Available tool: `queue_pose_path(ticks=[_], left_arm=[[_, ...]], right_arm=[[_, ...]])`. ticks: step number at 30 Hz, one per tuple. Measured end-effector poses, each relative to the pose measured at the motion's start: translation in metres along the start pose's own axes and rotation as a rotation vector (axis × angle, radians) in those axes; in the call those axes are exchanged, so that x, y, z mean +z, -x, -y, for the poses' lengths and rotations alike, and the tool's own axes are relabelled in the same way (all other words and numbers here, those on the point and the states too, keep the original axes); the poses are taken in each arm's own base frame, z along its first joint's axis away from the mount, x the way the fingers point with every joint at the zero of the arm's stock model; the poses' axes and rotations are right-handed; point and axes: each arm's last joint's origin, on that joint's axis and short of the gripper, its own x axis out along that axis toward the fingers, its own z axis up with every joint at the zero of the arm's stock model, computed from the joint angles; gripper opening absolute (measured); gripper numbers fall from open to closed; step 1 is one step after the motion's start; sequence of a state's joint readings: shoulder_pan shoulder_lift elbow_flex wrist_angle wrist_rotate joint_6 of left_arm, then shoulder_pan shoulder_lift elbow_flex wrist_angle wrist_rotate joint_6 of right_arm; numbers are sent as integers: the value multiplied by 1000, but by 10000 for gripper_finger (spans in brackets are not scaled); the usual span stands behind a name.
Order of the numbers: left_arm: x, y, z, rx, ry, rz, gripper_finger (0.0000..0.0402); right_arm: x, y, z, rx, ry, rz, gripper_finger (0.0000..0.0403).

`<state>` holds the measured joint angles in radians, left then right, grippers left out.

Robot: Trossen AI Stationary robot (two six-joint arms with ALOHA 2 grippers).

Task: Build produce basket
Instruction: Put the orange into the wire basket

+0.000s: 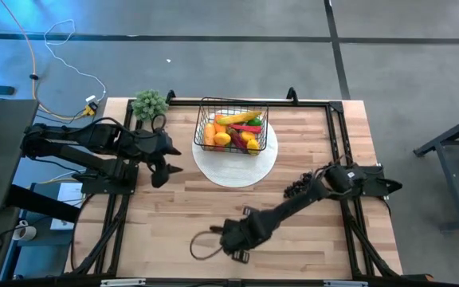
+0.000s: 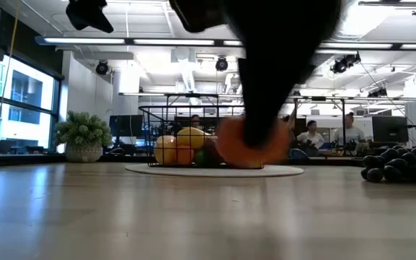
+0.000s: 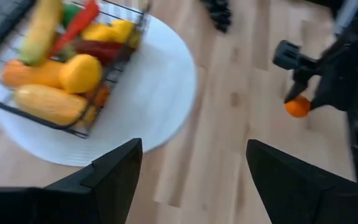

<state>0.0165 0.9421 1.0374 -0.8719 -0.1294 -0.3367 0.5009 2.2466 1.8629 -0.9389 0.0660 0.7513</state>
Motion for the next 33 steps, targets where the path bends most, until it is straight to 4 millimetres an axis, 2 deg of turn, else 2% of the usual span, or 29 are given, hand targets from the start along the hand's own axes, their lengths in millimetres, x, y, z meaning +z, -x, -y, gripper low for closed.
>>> queue_pose_path(ticks=[9,14,23,27,33], left_arm=[[0,1,-7,240,-5,61,280],[0,2,-10,317,-10,77,280],[1,2,-11,360,-40,85,280],[1,2,-12,369,-41,88,280],[2,3,-13,441,-41,114,280]], right_arm=[[34,46,53,-155,-62,144,127],[52,73,92,-241,-84,199,127],[80,118,169,-269,-43,247,127],[89,127,201,-236,-16,237,127],[100,128,242,-174,14,223,126]])
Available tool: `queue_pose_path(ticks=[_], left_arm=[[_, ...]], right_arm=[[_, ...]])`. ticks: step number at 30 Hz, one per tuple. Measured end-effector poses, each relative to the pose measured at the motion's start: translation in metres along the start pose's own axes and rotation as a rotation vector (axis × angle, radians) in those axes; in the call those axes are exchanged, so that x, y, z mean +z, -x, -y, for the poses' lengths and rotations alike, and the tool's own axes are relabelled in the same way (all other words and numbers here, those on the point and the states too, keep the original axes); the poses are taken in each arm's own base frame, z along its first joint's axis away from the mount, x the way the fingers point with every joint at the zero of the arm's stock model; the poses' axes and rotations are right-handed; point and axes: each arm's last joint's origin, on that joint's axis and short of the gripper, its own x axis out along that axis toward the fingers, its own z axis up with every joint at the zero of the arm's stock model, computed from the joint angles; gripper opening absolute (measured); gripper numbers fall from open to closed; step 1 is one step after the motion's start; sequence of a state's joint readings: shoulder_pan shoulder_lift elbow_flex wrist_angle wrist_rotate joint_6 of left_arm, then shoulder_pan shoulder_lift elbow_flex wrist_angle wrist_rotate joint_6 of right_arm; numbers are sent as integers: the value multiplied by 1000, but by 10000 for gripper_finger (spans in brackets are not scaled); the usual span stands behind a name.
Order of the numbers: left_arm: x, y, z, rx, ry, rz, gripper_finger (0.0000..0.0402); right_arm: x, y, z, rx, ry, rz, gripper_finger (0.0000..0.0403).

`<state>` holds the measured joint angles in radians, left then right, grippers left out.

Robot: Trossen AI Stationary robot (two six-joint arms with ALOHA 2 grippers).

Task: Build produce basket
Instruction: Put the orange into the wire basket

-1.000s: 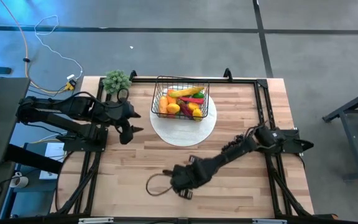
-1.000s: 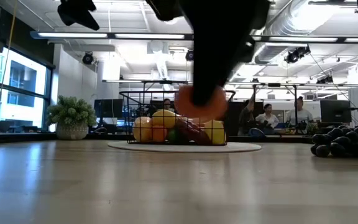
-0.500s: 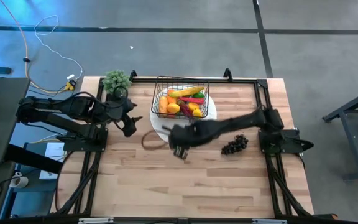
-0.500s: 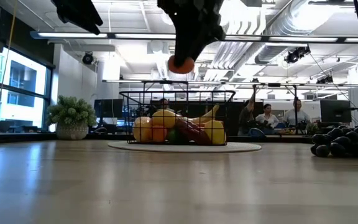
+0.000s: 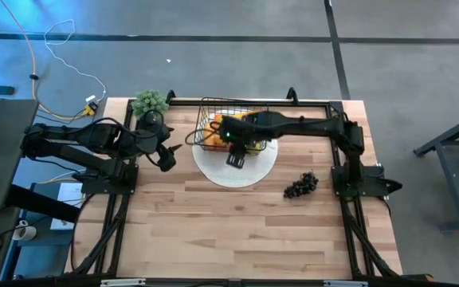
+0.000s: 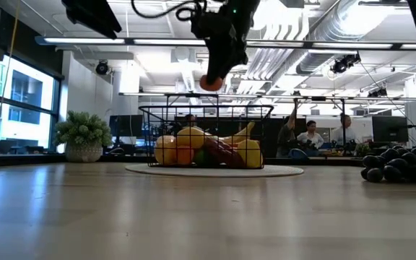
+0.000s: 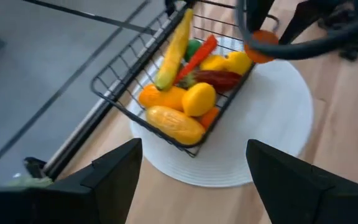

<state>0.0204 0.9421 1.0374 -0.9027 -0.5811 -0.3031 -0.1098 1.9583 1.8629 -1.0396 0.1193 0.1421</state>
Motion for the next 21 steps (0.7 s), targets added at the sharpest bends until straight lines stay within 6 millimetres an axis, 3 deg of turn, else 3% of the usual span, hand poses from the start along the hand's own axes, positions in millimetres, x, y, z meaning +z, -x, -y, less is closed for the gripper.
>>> queue_pose_path(ticks=[10,17,21], left_arm=[[7,0,-3,138,42,97,280],[13,-6,-16,208,115,113,280],[15,-11,-25,244,152,102,280]], right_arm=[[9,-10,52,82,-31,31,126],[11,-40,73,101,-50,-9,126],[10,-47,81,135,-54,-21,126]])
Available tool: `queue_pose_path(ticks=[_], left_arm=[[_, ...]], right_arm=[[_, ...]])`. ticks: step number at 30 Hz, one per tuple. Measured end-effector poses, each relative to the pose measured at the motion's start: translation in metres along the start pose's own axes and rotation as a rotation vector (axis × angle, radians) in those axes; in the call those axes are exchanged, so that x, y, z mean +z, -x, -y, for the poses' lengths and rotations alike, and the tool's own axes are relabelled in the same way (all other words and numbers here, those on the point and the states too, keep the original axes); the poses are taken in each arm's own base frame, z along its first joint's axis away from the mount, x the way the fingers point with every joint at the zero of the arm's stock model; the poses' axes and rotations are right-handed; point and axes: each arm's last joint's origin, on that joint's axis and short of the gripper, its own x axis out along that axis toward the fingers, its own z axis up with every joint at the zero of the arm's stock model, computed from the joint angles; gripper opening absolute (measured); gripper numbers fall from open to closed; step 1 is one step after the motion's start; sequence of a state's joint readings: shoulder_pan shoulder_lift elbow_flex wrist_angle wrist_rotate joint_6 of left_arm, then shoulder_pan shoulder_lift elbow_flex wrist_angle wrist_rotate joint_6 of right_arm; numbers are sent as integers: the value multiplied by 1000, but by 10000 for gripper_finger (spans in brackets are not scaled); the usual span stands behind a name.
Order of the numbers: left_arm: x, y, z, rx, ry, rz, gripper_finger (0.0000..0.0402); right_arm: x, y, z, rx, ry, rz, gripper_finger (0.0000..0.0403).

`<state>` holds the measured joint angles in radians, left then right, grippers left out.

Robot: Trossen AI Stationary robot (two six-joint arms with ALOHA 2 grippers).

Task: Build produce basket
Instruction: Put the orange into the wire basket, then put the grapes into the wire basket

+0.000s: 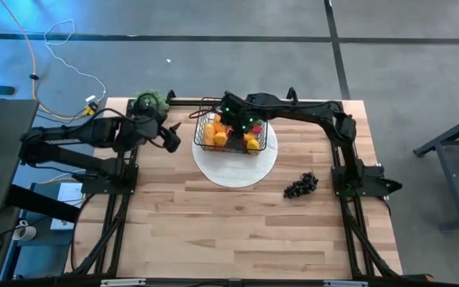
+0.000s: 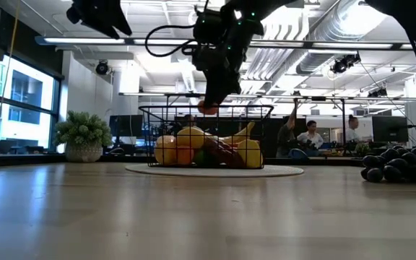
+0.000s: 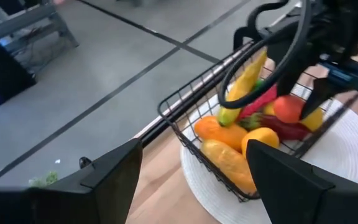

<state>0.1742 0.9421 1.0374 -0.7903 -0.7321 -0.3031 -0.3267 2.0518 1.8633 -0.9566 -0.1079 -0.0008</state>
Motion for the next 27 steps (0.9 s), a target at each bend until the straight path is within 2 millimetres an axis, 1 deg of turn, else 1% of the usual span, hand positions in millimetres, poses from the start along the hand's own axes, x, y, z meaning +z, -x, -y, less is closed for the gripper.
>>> queue_pose_path(ticks=[6,8,13,15,17,21,27], left_arm=[[6,-9,-10,26,72,5,280],[8,-12,-14,29,93,8,280],[9,-16,-20,44,120,-2,280],[9,-17,-22,53,127,-5,280],[9,-18,-24,61,132,-7,280],[10,-20,-27,82,146,-10,280],[10,-22,-32,106,169,-14,280]], right_arm=[[0,1,10,20,-15,7,128],[0,1,11,30,-17,7,148],[0,1,10,31,-16,8,219],[0,1,10,38,-16,7,239],[0,1,9,61,-17,4,251],[-1,2,12,63,-30,-6,255],[-7,10,20,56,-66,-45,238]])
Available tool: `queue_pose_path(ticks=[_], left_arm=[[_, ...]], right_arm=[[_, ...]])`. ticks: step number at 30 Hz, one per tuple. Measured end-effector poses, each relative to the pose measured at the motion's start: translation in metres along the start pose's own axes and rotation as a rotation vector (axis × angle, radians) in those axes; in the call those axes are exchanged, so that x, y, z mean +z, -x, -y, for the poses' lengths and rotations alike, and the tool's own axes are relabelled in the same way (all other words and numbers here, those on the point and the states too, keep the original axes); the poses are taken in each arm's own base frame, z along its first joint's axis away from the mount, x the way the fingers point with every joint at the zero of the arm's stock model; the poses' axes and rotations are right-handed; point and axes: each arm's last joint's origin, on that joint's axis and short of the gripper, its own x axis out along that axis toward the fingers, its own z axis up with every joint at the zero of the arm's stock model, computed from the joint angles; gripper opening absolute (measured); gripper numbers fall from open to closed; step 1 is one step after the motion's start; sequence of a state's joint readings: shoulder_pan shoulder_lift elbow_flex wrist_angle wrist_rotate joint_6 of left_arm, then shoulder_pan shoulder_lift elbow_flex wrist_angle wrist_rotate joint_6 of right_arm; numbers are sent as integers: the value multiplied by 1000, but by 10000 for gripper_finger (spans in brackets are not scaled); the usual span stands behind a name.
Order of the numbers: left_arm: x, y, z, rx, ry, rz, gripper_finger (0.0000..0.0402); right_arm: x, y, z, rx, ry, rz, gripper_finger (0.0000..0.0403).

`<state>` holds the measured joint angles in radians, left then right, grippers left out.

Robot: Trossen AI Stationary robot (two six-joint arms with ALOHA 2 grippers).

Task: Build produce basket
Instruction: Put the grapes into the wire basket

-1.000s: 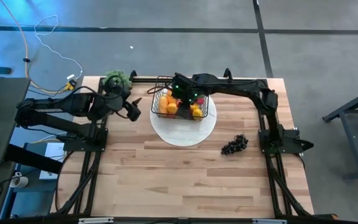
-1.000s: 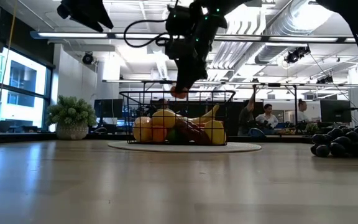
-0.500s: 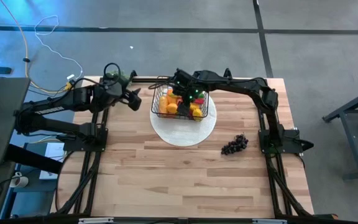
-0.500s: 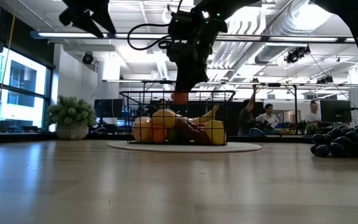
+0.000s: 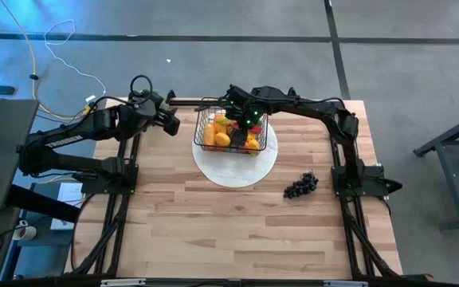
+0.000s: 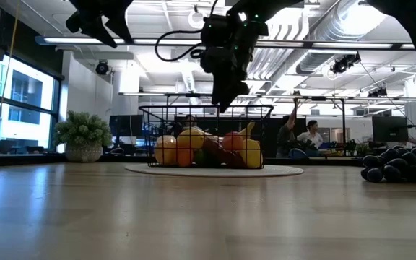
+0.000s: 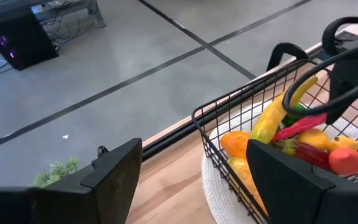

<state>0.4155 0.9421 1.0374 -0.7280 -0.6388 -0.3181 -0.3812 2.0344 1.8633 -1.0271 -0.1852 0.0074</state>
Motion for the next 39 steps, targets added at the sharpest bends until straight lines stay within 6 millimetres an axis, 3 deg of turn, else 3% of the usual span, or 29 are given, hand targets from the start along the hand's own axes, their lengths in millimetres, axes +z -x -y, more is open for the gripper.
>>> queue_pose_path(ticks=[10,21,30,39], left_arm=[[0,0,0,3,11,0,280],[0,0,0,-4,-68,-2,280],[0,0,0,-4,-111,-2,280],[2,-1,1,-9,-184,16,280]], right_arm=[[-7,52,-3,-54,-48,94,197],[-25,106,-14,-204,-251,182,193],[-53,116,-30,-421,-362,29,193],[-68,116,-59,-499,-284,-61,193]])
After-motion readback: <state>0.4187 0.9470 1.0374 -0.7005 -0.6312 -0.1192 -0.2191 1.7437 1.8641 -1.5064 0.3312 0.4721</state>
